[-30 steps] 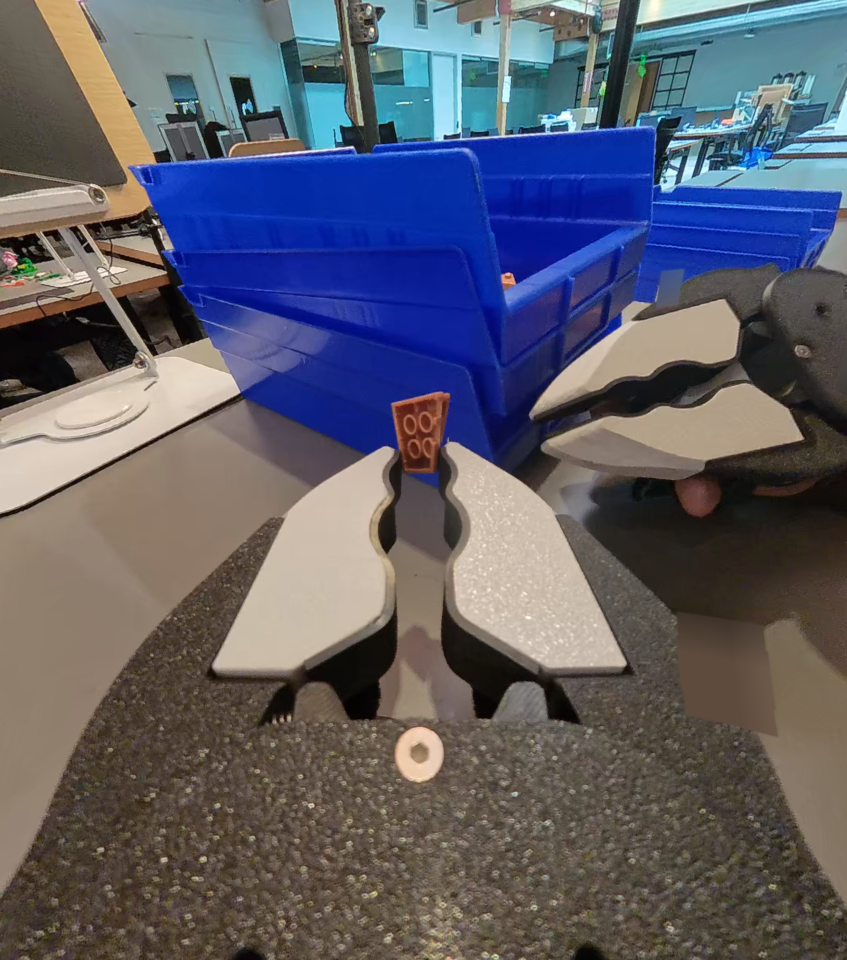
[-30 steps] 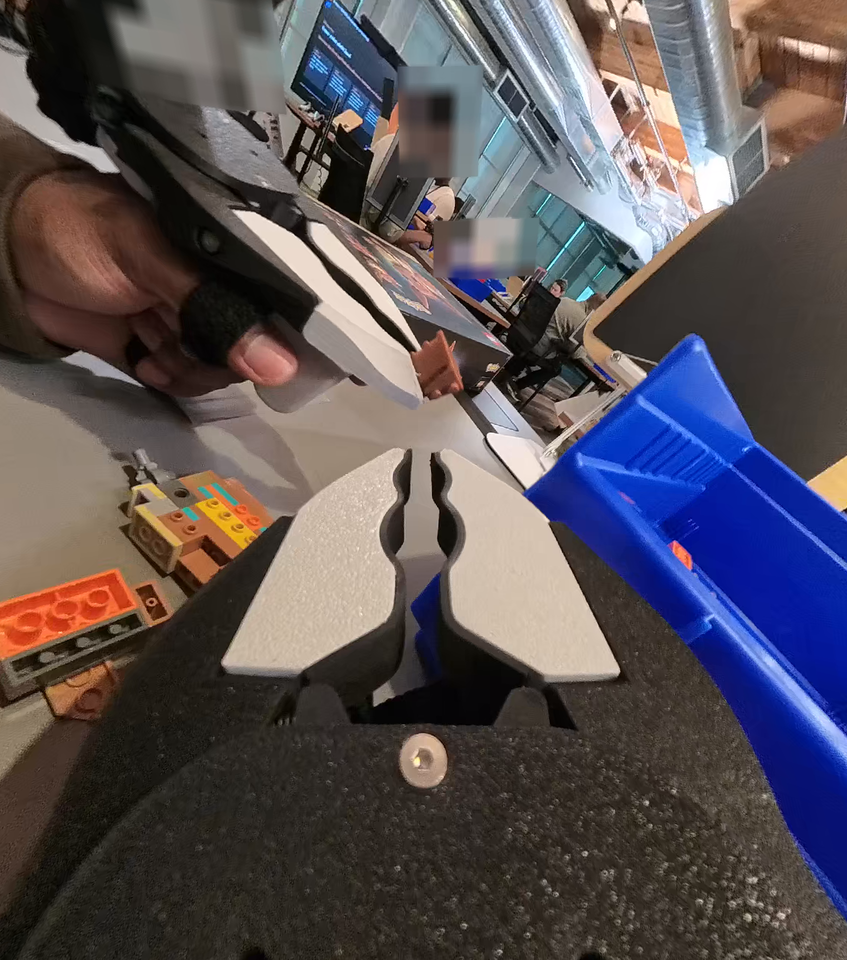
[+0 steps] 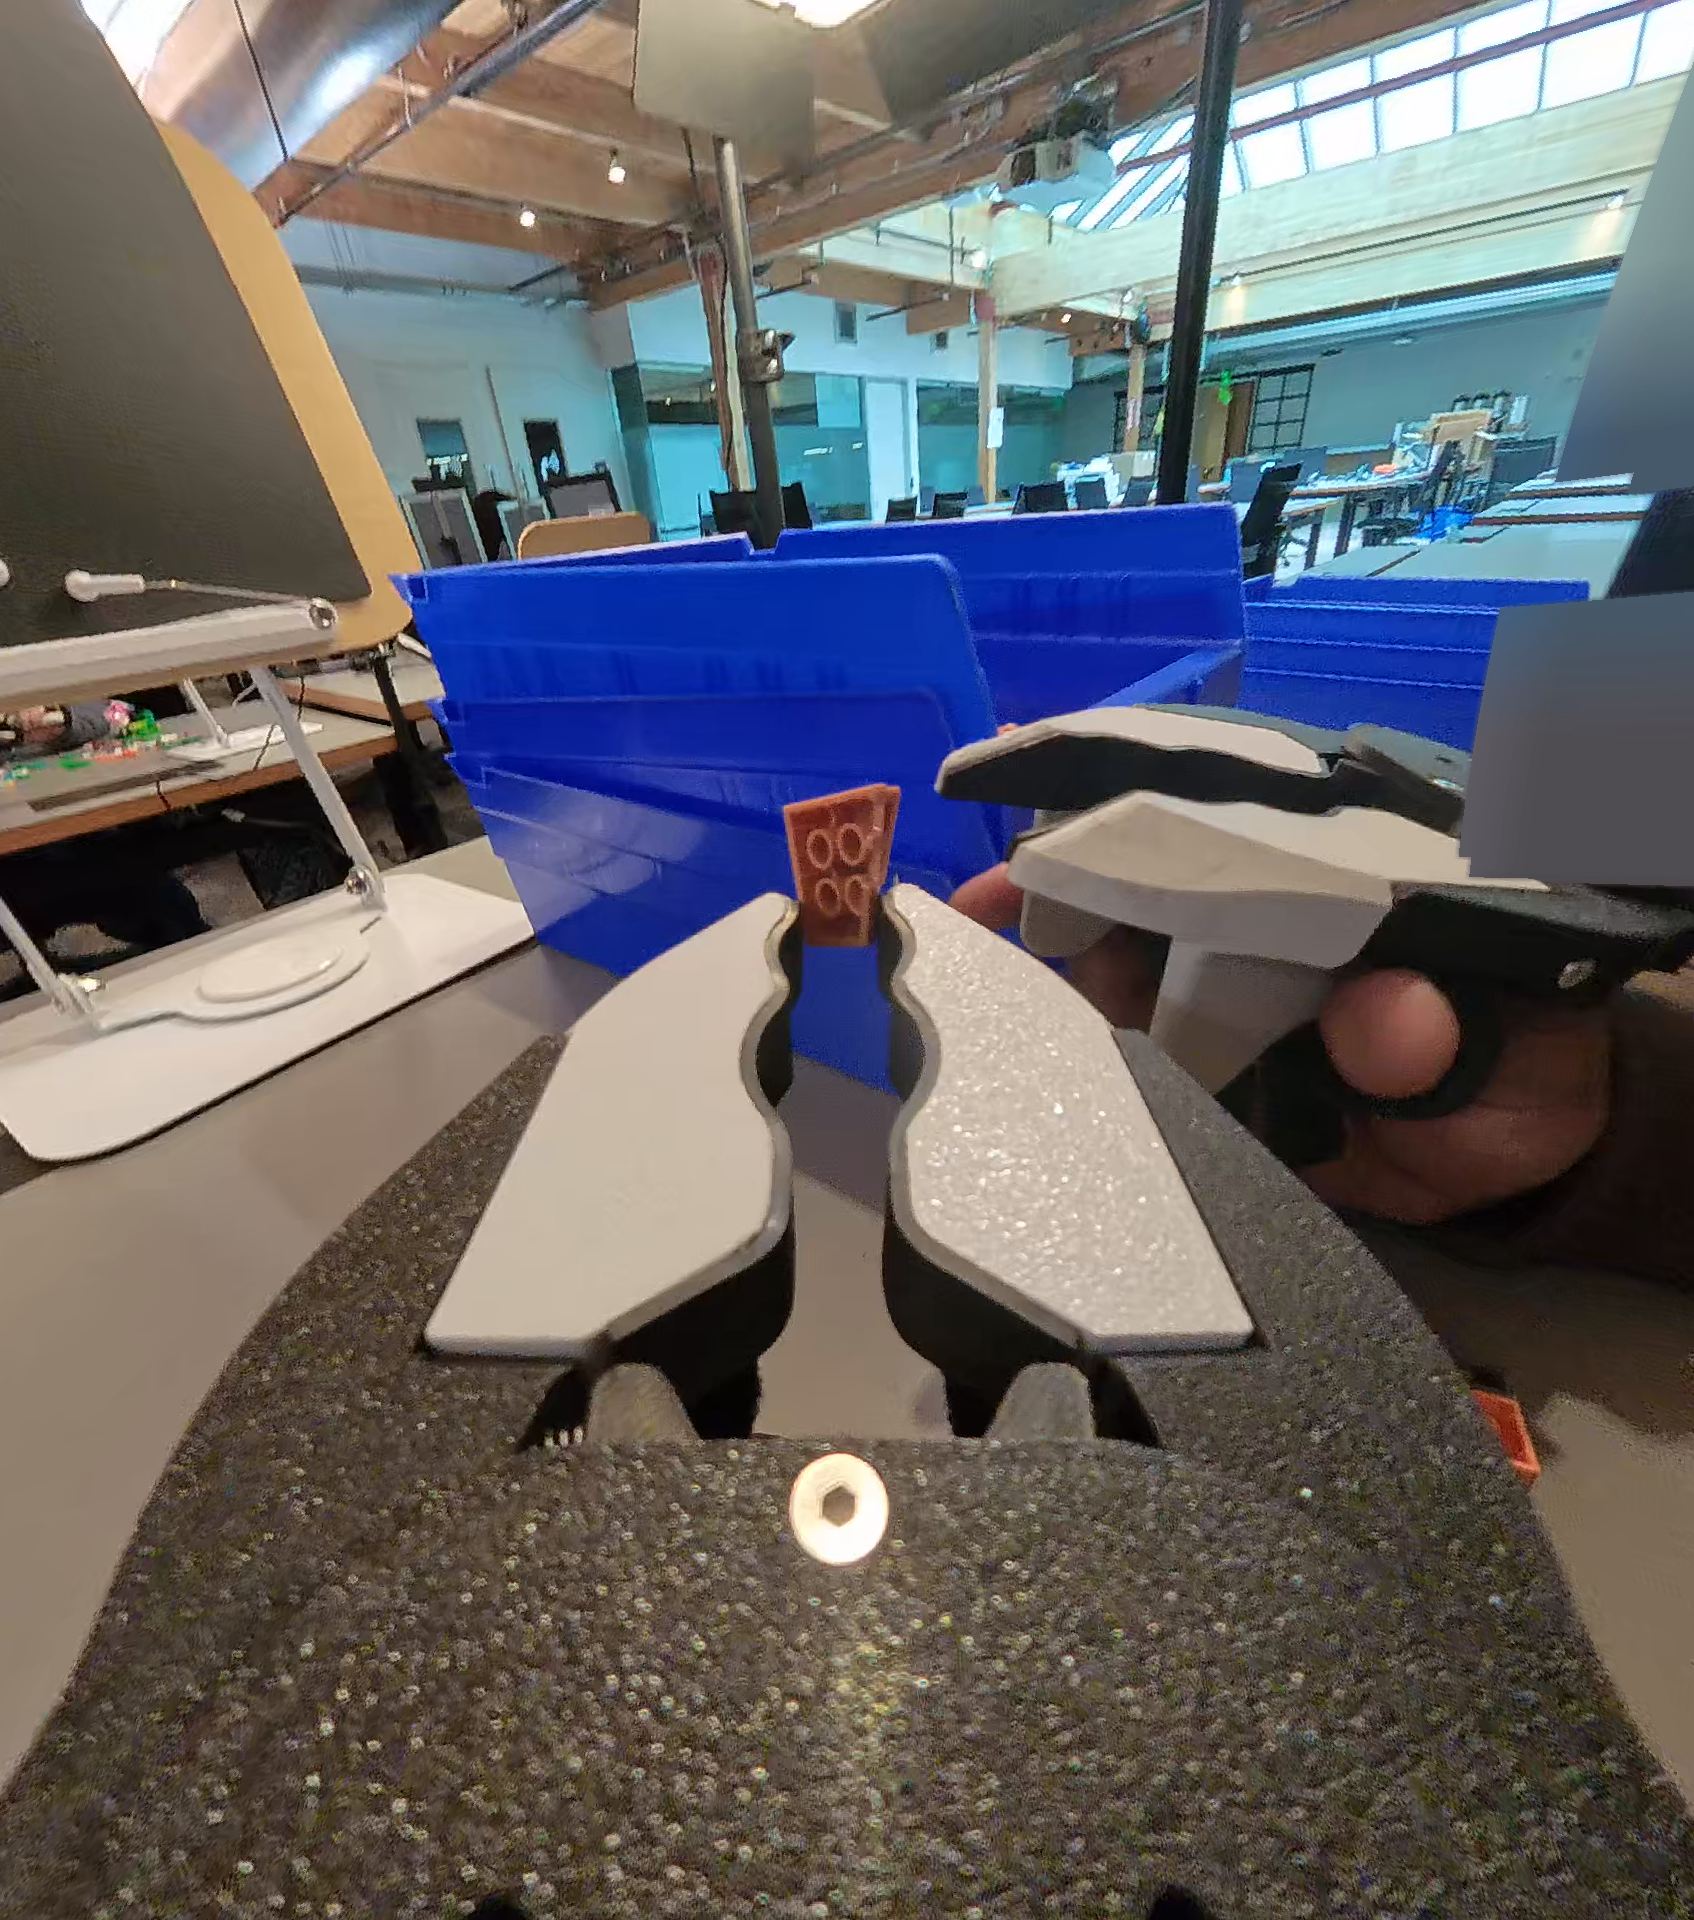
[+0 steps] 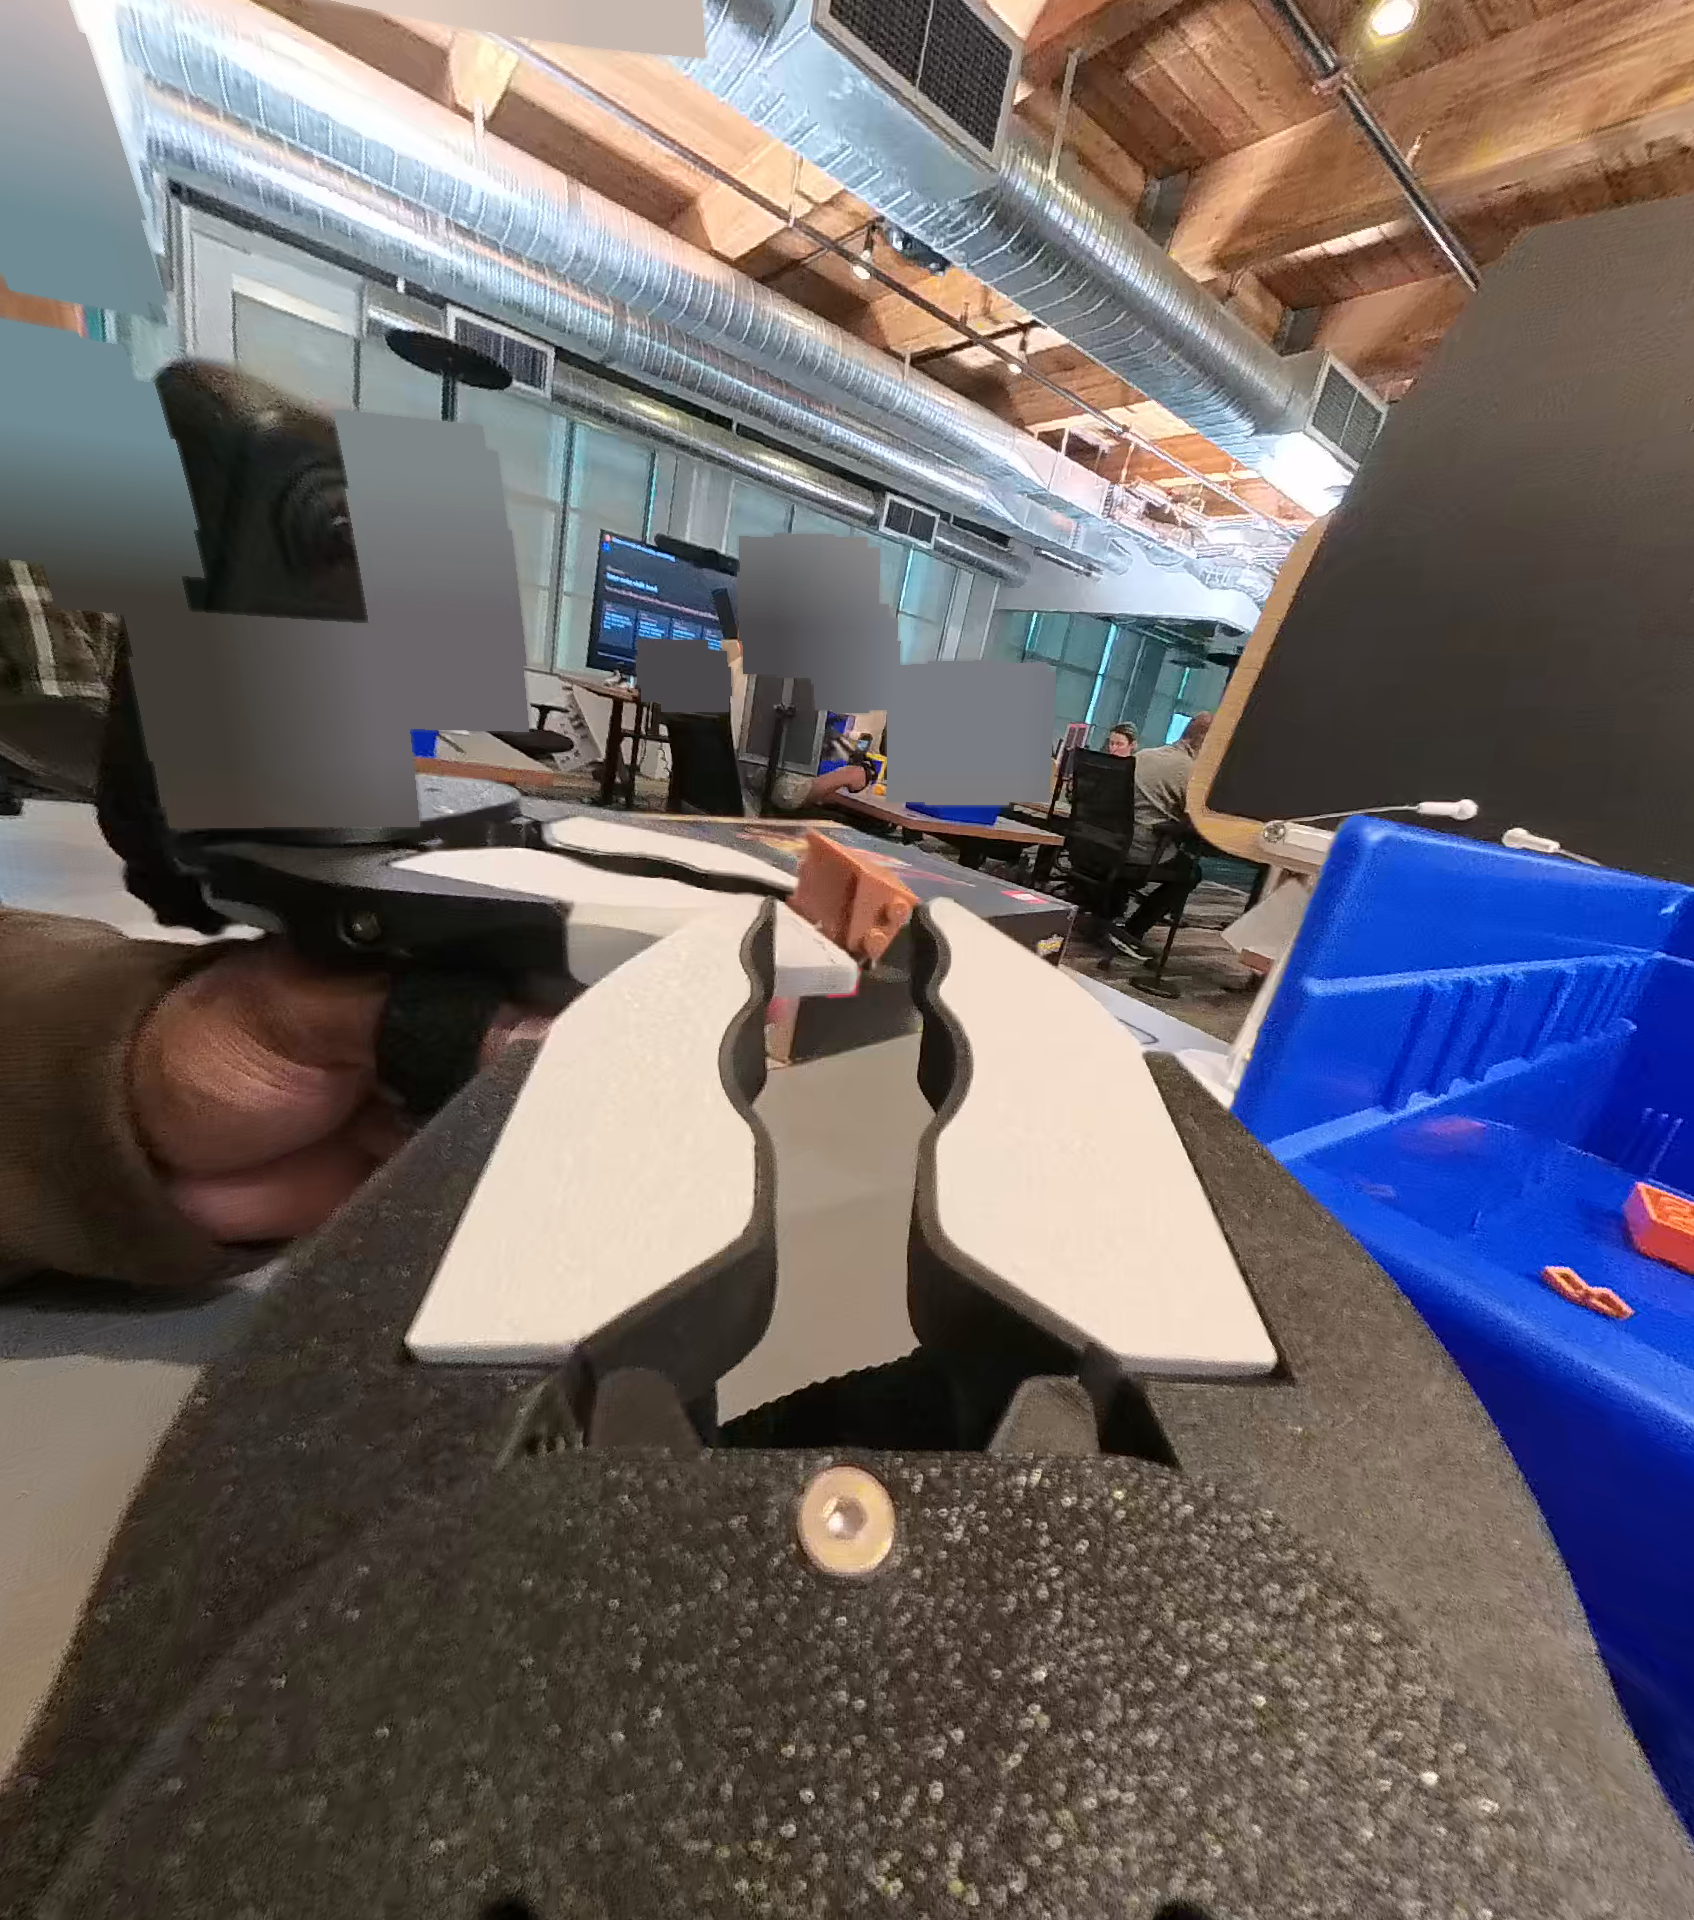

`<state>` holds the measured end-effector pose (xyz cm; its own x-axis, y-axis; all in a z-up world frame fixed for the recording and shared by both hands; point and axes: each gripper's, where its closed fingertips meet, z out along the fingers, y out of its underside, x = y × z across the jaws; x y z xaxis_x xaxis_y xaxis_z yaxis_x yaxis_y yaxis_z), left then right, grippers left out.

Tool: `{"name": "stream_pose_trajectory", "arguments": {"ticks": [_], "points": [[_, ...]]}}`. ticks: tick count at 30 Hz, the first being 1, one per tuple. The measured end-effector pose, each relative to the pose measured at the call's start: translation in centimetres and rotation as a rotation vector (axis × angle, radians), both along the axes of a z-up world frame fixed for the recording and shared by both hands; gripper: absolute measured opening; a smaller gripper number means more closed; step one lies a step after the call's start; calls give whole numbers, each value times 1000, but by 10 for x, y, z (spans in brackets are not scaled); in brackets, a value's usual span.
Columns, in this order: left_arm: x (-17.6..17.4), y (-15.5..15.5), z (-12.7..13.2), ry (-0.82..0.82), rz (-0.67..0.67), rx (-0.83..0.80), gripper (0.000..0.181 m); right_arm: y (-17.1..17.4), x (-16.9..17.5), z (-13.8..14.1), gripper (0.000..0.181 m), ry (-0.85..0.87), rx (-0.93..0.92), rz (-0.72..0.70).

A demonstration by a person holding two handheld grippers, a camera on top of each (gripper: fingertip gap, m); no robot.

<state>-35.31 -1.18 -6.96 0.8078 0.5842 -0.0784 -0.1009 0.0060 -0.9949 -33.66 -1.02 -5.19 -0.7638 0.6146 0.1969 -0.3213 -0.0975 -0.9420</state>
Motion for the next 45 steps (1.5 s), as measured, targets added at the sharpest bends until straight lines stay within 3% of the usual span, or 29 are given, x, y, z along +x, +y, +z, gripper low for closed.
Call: {"name": "stream_pose_trajectory", "arguments": {"ticks": [8,16,20,37,45], "points": [[17,7,9,233,-46,-94,13,11,10,-2,23,-68,-36,102],[34,13,8,656,32,-485,13,9,20,-14,23,46,215,111],[38,15,-2,780,26,-623,13,9,26,-21,24,121,361,114],[35,15,-23,974,86,-919,13,6,29,-46,16,162,590,117],[43,20,-18,732,-43,-706,13,8,36,-37,16,180,565,164]]}}
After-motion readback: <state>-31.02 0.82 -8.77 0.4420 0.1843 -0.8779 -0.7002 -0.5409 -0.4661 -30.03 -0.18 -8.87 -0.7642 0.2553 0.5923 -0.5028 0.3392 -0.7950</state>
